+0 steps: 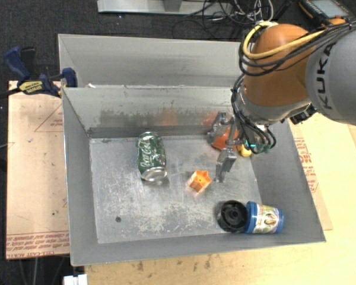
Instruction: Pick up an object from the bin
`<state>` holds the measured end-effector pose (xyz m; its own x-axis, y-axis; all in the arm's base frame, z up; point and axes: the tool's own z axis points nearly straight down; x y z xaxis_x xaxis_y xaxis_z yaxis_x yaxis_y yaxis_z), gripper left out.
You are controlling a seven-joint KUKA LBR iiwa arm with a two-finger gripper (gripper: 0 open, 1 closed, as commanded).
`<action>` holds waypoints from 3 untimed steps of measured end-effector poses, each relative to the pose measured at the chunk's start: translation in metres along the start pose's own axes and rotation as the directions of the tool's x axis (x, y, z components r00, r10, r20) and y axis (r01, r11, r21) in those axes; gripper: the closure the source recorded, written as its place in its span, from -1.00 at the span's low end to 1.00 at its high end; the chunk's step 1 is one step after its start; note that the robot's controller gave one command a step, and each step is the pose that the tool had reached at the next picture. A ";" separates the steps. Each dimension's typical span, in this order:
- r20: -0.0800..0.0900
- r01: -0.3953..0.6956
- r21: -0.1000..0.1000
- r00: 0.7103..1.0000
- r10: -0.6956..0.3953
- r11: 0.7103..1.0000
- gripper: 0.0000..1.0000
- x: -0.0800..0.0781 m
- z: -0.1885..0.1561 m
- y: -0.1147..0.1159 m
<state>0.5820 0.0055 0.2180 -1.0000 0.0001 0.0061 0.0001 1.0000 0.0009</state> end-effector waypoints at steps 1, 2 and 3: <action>0.008 0.000 0.000 1.000 0.000 1.000 -1.00 -0.001 -0.004 0.000; 0.005 -0.119 -0.001 0.993 0.119 0.993 1.00 0.088 0.136 -0.005; 0.005 -0.119 -0.001 0.993 0.119 0.993 1.00 0.088 0.136 -0.005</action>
Offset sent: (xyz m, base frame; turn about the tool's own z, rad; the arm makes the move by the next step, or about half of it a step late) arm -0.0890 -0.0050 -0.1346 0.1204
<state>0.4928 0.0011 0.0827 -0.9929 0.1193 0.0010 0.1193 0.9929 0.0012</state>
